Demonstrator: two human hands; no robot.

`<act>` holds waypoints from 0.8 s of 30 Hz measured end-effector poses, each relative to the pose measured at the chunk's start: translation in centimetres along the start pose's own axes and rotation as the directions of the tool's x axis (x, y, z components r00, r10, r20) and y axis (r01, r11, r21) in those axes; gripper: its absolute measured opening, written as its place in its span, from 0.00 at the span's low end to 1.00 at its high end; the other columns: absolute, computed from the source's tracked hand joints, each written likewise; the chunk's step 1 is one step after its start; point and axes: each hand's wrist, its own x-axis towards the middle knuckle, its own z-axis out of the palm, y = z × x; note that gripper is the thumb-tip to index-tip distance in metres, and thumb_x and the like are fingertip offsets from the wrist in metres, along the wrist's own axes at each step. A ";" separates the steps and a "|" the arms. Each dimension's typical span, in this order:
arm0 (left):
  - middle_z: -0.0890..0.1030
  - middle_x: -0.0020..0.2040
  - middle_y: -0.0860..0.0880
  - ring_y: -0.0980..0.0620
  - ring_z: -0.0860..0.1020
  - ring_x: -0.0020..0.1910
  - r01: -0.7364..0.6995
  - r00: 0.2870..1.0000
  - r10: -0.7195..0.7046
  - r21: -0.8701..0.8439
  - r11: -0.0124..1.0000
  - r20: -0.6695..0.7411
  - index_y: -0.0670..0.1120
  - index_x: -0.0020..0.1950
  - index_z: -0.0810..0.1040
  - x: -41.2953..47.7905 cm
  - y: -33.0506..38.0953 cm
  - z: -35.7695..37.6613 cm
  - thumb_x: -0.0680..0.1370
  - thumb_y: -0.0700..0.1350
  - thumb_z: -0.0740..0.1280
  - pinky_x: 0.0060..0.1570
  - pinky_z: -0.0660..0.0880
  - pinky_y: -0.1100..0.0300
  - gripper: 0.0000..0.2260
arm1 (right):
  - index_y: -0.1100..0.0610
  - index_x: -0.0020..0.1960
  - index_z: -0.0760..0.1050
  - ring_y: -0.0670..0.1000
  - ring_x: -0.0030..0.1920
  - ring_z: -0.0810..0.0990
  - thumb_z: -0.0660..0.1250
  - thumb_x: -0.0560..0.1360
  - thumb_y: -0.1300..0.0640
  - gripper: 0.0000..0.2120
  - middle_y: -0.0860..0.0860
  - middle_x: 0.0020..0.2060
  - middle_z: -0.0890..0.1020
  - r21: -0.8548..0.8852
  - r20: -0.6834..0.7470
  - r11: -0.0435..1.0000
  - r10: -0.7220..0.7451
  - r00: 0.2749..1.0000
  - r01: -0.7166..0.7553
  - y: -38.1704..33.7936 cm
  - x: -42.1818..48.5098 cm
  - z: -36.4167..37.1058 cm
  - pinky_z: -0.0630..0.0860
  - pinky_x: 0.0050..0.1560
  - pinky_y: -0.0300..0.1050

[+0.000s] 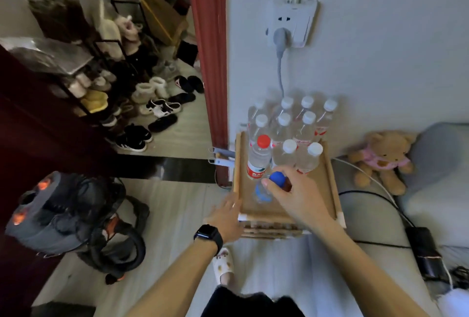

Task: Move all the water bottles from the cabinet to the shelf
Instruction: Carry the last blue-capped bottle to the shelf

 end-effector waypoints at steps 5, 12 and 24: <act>0.38 0.80 0.51 0.51 0.42 0.79 -0.152 0.983 0.128 0.191 0.970 0.131 0.48 0.81 0.48 1.1 -1.5 0.4 0.81 0.57 0.57 0.76 0.46 0.43 0.32 | 0.45 0.46 0.75 0.45 0.39 0.78 0.73 0.71 0.41 0.12 0.39 0.39 0.78 0.201 -0.021 0.969 0.150 0.989 -0.142 -0.3 1.9 1.6 0.73 0.38 0.33; 0.66 0.74 0.51 0.49 0.68 0.70 -0.069 0.997 0.060 -0.272 0.960 -0.042 0.56 0.78 0.55 1.3 -0.4 -2.0 0.76 0.61 0.64 0.66 0.70 0.54 0.34 | 0.42 0.55 0.77 0.44 0.44 0.79 0.77 0.69 0.49 0.17 0.39 0.44 0.80 0.287 -0.005 0.954 0.095 0.995 -0.090 1.3 1.9 1.6 0.72 0.43 0.30; 0.75 0.61 0.57 0.51 0.79 0.55 0.100 0.923 -0.341 -0.745 0.660 -0.178 0.63 0.64 0.67 1.8 7.2 -2.0 0.68 0.56 0.72 0.52 0.78 0.53 0.27 | 0.56 0.70 0.70 0.57 0.65 0.72 0.67 0.76 0.43 0.27 0.52 0.66 0.75 -0.248 0.103 0.930 0.304 0.947 -0.271 13.2 -4.4 5.1 0.70 0.63 0.49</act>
